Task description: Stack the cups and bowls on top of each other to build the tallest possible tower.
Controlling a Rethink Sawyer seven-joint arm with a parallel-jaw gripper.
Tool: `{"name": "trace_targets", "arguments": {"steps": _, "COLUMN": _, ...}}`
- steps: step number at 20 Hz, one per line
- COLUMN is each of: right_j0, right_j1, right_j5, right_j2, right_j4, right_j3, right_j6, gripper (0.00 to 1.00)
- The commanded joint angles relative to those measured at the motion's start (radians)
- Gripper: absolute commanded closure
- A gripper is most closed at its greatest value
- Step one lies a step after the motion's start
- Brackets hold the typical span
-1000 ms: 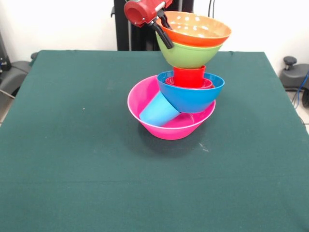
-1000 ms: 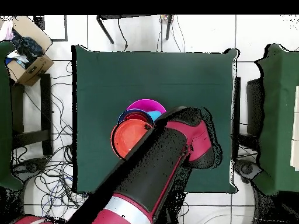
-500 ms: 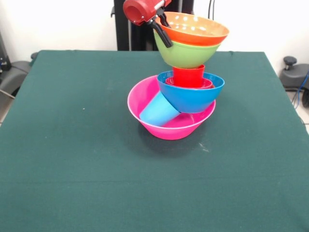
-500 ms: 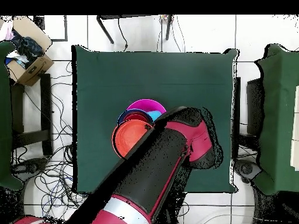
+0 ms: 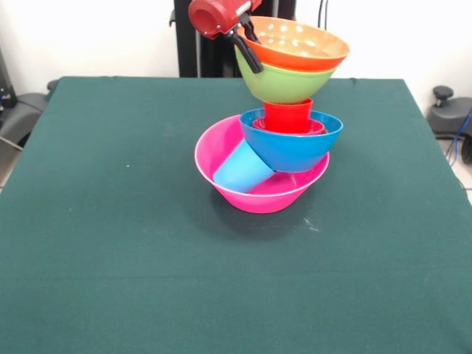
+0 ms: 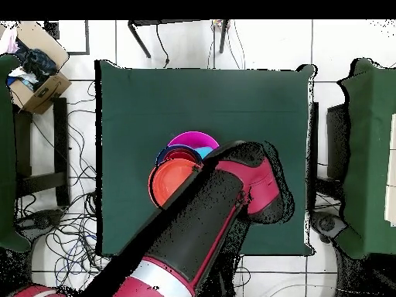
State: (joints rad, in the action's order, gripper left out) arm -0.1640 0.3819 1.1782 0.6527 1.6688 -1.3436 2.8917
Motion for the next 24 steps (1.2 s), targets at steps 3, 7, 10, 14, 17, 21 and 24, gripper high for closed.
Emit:
{"name": "trace_targets", "arguments": {"steps": 3, "right_j0": -0.051, "right_j1": -0.096, "right_j5": -0.121, "right_j2": -0.036, "right_j4": 0.035, "right_j3": 0.084, "right_j6": 0.182, "gripper": 1.00}}
{"name": "trace_targets", "arguments": {"steps": 7, "right_j0": -0.064, "right_j1": -0.126, "right_j5": -0.118, "right_j2": -0.010, "right_j4": 0.034, "right_j3": 0.092, "right_j6": 0.202, "gripper": 1.00}}
{"name": "trace_targets", "arguments": {"steps": 10, "right_j0": -0.067, "right_j1": -0.137, "right_j5": -0.116, "right_j2": -0.001, "right_j4": 0.024, "right_j3": 0.093, "right_j6": 0.199, "gripper": 1.00}}
{"name": "trace_targets", "arguments": {"steps": 14, "right_j0": -0.074, "right_j1": -0.146, "right_j5": -0.111, "right_j2": 0.015, "right_j4": 0.015, "right_j3": 0.098, "right_j6": 0.205, "gripper": 1.00}}
{"name": "trace_targets", "arguments": {"steps": 17, "right_j0": -0.077, "right_j1": -0.148, "right_j5": -0.105, "right_j2": 0.025, "right_j4": 0.007, "right_j3": 0.102, "right_j6": 0.207, "gripper": 1.00}}
{"name": "trace_targets", "arguments": {"steps": 21, "right_j0": -0.077, "right_j1": -0.148, "right_j5": -0.090, "right_j2": 0.031, "right_j4": -0.006, "right_j3": 0.104, "right_j6": 0.220, "gripper": 1.00}}
{"name": "trace_targets", "arguments": {"steps": 24, "right_j0": -0.077, "right_j1": -0.150, "right_j5": -0.084, "right_j2": 0.038, "right_j4": -0.011, "right_j3": 0.106, "right_j6": 0.226, "gripper": 1.00}}
